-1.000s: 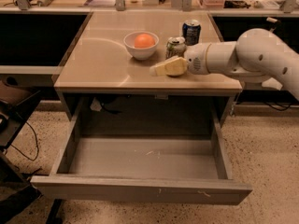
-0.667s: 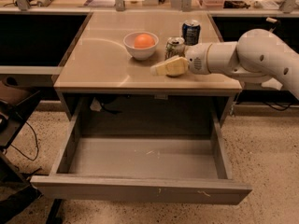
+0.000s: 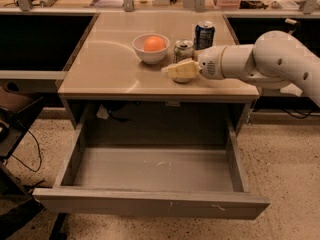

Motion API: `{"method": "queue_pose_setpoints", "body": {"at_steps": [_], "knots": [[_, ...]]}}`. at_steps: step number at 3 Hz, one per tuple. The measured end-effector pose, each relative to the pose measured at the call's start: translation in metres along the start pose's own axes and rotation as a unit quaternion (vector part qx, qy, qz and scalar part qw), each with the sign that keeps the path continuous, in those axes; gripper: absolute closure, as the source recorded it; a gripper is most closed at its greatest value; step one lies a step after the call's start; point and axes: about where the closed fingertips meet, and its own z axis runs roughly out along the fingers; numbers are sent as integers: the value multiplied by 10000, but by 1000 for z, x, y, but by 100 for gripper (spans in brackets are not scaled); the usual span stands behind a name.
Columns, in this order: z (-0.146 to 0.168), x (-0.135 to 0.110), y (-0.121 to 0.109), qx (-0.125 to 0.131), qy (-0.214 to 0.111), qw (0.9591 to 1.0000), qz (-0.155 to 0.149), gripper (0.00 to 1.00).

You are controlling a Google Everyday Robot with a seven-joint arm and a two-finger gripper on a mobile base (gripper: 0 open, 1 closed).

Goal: Place 7up can into top drawer

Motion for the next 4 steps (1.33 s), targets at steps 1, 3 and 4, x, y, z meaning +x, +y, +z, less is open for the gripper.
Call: {"method": "queue_pose_setpoints", "body": {"at_steps": [1, 3, 4], "knots": [[0, 0, 0, 0, 0, 10000, 0, 46], [0, 0, 0, -1, 0, 10000, 0, 93], [-10, -1, 4, -307, 52, 9995, -18, 100]]}}
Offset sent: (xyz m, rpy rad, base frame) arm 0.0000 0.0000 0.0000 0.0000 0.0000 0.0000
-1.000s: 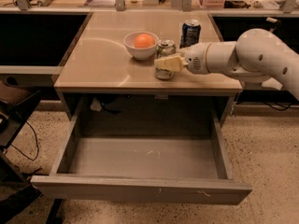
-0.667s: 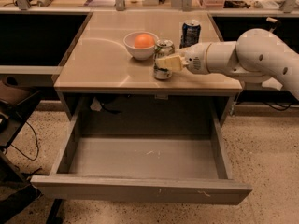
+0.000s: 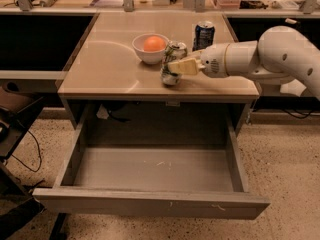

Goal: Place 7up can into top drawer

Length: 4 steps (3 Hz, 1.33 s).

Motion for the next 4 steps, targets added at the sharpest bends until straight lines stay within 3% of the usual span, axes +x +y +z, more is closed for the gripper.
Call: {"method": "queue_pose_setpoints", "body": {"at_steps": [1, 2, 3, 4], "knots": [[-68, -7, -37, -54, -141, 9997, 183, 100], [-156, -17, -50, 20, -118, 9996, 237, 100], [-219, -23, -42, -72, 143, 9999, 5, 100], [-222, -17, -24, -411, 326, 9986, -40, 100]]}}
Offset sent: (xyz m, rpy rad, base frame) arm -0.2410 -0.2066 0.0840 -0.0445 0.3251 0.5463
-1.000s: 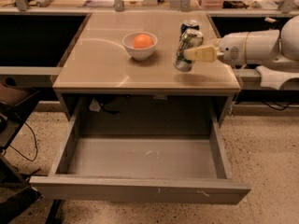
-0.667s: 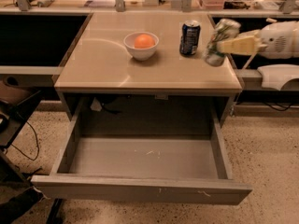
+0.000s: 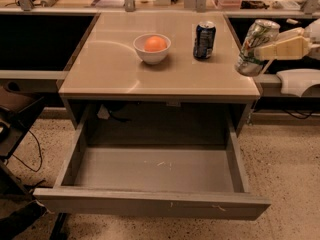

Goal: Place 7up can into top drawer

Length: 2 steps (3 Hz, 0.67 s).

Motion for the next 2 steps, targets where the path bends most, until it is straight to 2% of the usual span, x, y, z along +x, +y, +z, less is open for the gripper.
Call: {"method": "queue_pose_setpoints", "body": {"at_steps": [1, 2], "knots": [[0, 0, 0, 0, 0, 10000, 0, 100], [-2, 7, 17, 130, 137, 9997, -160, 100]]}}
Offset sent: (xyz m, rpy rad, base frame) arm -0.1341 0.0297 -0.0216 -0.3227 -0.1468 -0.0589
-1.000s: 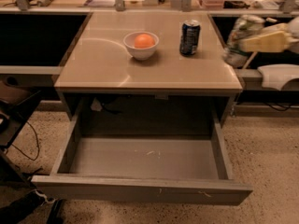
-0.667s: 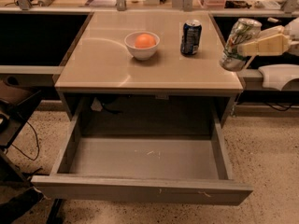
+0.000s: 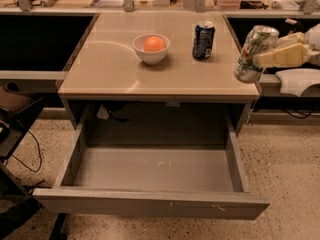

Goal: Place 7up can into top drawer

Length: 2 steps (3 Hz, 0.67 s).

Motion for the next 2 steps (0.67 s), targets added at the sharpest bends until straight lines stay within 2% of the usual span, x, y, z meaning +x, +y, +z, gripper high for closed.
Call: {"method": "queue_pose_setpoints", "body": {"at_steps": [1, 2], "knots": [[-28, -10, 43, 753, 221, 9924, -953, 100], [-42, -47, 109, 1480, 236, 9666, -2080, 100]]}}
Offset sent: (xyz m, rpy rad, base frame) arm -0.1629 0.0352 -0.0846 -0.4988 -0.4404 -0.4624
